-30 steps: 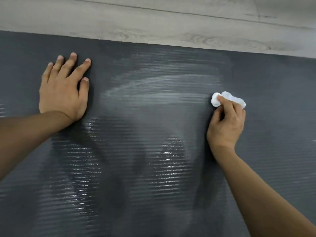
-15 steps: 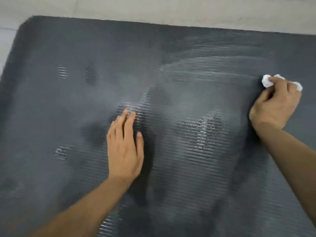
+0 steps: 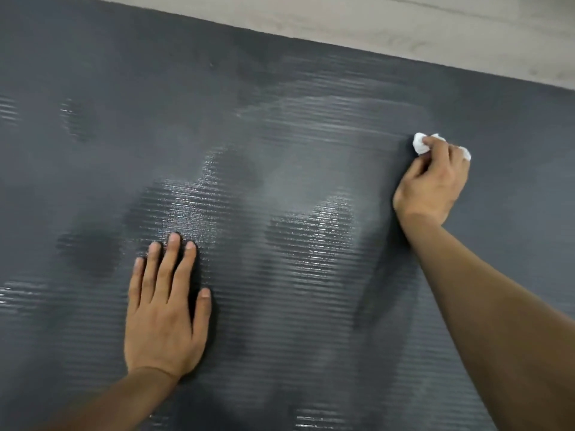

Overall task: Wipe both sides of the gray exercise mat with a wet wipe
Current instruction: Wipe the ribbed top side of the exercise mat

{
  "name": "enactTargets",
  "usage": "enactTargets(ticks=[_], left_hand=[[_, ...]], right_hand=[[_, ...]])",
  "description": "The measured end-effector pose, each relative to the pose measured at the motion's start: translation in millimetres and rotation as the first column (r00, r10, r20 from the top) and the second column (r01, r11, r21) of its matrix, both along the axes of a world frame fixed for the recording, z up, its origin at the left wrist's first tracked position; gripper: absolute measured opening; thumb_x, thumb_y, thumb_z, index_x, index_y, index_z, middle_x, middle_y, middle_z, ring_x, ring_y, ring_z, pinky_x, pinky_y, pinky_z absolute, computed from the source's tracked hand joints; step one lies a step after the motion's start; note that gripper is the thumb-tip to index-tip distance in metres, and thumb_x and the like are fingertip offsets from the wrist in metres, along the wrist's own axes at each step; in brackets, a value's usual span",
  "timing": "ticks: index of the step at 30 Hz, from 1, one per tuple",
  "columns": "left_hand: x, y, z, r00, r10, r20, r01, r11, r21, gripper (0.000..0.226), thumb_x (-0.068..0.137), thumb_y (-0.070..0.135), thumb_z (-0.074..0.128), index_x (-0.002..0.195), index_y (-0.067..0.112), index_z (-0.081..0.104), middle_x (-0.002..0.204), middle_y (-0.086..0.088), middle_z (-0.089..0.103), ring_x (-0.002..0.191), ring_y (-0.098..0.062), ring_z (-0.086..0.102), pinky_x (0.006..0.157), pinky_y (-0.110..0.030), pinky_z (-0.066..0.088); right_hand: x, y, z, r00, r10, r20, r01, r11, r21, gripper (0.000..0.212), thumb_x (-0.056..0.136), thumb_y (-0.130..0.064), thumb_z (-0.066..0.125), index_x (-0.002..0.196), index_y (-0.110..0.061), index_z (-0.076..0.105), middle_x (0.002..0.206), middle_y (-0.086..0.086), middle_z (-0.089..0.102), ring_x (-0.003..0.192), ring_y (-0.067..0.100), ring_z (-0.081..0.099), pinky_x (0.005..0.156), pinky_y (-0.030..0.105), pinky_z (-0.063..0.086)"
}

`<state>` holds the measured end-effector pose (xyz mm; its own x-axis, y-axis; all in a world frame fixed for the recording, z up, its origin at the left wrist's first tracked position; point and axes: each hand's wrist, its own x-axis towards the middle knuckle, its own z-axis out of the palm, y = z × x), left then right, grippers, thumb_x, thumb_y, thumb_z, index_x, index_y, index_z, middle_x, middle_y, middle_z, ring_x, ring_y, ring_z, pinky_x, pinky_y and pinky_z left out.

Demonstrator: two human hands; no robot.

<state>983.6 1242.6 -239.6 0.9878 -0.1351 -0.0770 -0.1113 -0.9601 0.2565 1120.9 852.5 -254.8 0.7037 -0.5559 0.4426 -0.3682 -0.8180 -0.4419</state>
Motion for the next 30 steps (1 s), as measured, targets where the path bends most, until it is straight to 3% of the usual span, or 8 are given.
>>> enactTargets(ticks=[10,14,17,20,23,26,28,30], left_hand=[[-2.9,-0.6,-1.4,1.000,0.008,0.013,-0.008,1.000,0.012,0.067,0.099,0.039,0.032,0.159,0.009,0.031,0.169,-0.008,0.019,0.158,-0.028,0.011,0.128,-0.051,0.010],[-3.2,0.3,-2.4,1.000,-0.013,0.015,0.013,1.000,-0.004,0.067,0.099,0.038,0.035,0.160,0.010,0.029,0.169,-0.008,0.019,0.158,-0.027,0.009,0.127,-0.052,0.011],[-2.5,1.8,-2.1,1.000,0.001,0.009,-0.001,1.000,-0.015,0.068,0.098,0.038,0.036,0.159,0.010,0.030,0.170,-0.008,0.019,0.158,-0.027,0.009,0.127,-0.053,0.013],[-2.5,2.4,-3.4,1.000,0.000,0.011,0.000,1.000,-0.012,0.068,0.097,0.038,0.036,0.159,0.010,0.031,0.169,-0.008,0.019,0.158,-0.028,0.009,0.126,-0.053,0.014],[-2.5,3.2,-4.4,1.000,-0.001,0.015,0.002,1.000,-0.021,0.067,0.098,0.038,0.035,0.159,0.011,0.031,0.169,-0.007,0.020,0.158,-0.027,0.010,0.127,-0.052,0.012],[-2.8,3.3,-5.4,1.000,-0.005,0.024,0.005,1.000,-0.010,0.067,0.099,0.038,0.036,0.159,0.011,0.030,0.169,-0.007,0.019,0.158,-0.027,0.009,0.127,-0.052,0.012],[-3.4,2.7,-6.7,0.999,-0.007,0.035,0.007,1.000,-0.002,0.067,0.099,0.038,0.035,0.160,0.011,0.029,0.170,-0.007,0.018,0.158,-0.027,0.009,0.127,-0.053,0.014],[-3.8,2.7,-7.8,0.999,-0.003,0.042,0.003,1.000,0.001,0.067,0.099,0.038,0.034,0.160,0.011,0.028,0.170,-0.007,0.018,0.158,-0.027,0.010,0.126,-0.054,0.014]], right_hand=[[1.1,2.6,2.8,1.000,-0.020,0.015,0.020,1.000,0.013,0.029,0.090,-0.012,0.041,0.102,-0.017,0.066,0.108,0.001,0.062,0.106,0.030,0.053,0.090,0.033,0.043],[11.4,35.9,20.7,0.954,-0.208,-0.216,0.226,0.972,0.064,0.035,0.089,-0.017,0.036,0.103,-0.019,0.068,0.118,0.000,0.060,0.113,0.021,0.048,0.087,0.038,0.046],[35.8,145.5,30.4,0.933,0.132,-0.333,-0.099,0.989,0.114,0.035,0.083,-0.012,0.039,0.099,-0.022,0.069,0.115,0.002,0.060,0.107,0.024,0.052,0.081,0.036,0.046],[36.2,265.6,37.4,0.719,0.527,-0.453,-0.537,0.835,0.121,0.029,0.090,-0.011,0.046,0.111,-0.020,0.064,0.118,0.002,0.055,0.111,0.023,0.049,0.077,0.034,0.039],[31.4,259.8,31.8,0.675,0.623,-0.396,-0.632,0.765,0.124,0.033,0.089,-0.008,0.049,0.116,-0.019,0.064,0.122,0.001,0.056,0.113,0.021,0.049,0.082,0.032,0.042],[18.6,161.5,22.1,0.838,0.412,-0.358,-0.397,0.910,0.118,0.029,0.085,-0.008,0.049,0.101,-0.021,0.069,0.113,-0.003,0.062,0.104,0.015,0.051,0.081,0.019,0.040],[-4.3,85.2,28.9,0.915,0.152,-0.374,-0.140,0.988,0.060,0.016,0.080,-0.005,0.049,0.076,-0.018,0.058,0.087,-0.002,0.056,0.083,0.019,0.045,0.068,0.025,0.034],[-25.6,41.8,43.9,0.925,-0.034,-0.378,0.047,0.999,0.026,0.019,0.076,0.001,0.043,0.071,-0.017,0.045,0.078,0.005,0.051,0.079,0.026,0.043,0.060,0.029,0.025]])
